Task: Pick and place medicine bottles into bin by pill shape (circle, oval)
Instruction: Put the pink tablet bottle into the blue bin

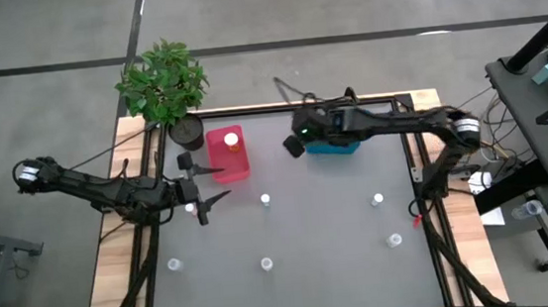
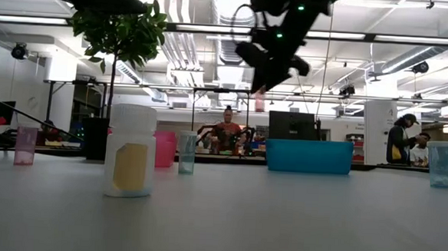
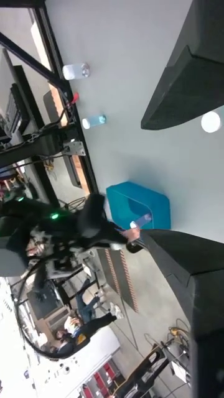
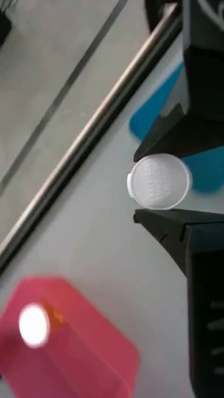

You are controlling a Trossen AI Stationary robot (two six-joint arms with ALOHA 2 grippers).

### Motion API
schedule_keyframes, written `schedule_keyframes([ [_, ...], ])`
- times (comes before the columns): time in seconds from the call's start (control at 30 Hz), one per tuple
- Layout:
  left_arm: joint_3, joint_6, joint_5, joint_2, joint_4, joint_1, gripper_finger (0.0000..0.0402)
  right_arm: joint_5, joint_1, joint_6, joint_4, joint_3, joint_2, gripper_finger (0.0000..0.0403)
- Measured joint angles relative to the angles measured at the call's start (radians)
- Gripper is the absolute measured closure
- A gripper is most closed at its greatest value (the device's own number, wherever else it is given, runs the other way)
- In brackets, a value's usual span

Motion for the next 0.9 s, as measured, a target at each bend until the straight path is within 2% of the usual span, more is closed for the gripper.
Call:
schedule_keyframes([
  [0.13, 0.0, 0.0, 0.0, 0.0, 0.002, 0.0, 0.0146, 0.0, -0.054, 0.046, 0.04, -0.14, -0.118, 0.0298],
  [0.23, 0.0, 0.0, 0.0, 0.0, 0.003, 0.0, 0.0146, -0.009, -0.103, 0.078, 0.137, -0.271, -0.191, 0.0298],
  [0.43, 0.0, 0.0, 0.0, 0.008, 0.021, 0.0, 0.0146, -0.071, -0.173, 0.131, 0.325, -0.447, -0.218, 0.0298],
  [0.6, 0.0, 0.003, 0.0, 0.02, 0.026, 0.0, 0.0146, -0.074, -0.177, 0.147, 0.371, -0.458, -0.157, 0.0298],
  [0.9, 0.0, 0.008, 0.0, 0.025, 0.027, 0.0, 0.0146, -0.07, -0.17, 0.164, 0.374, -0.394, 0.001, 0.0298],
])
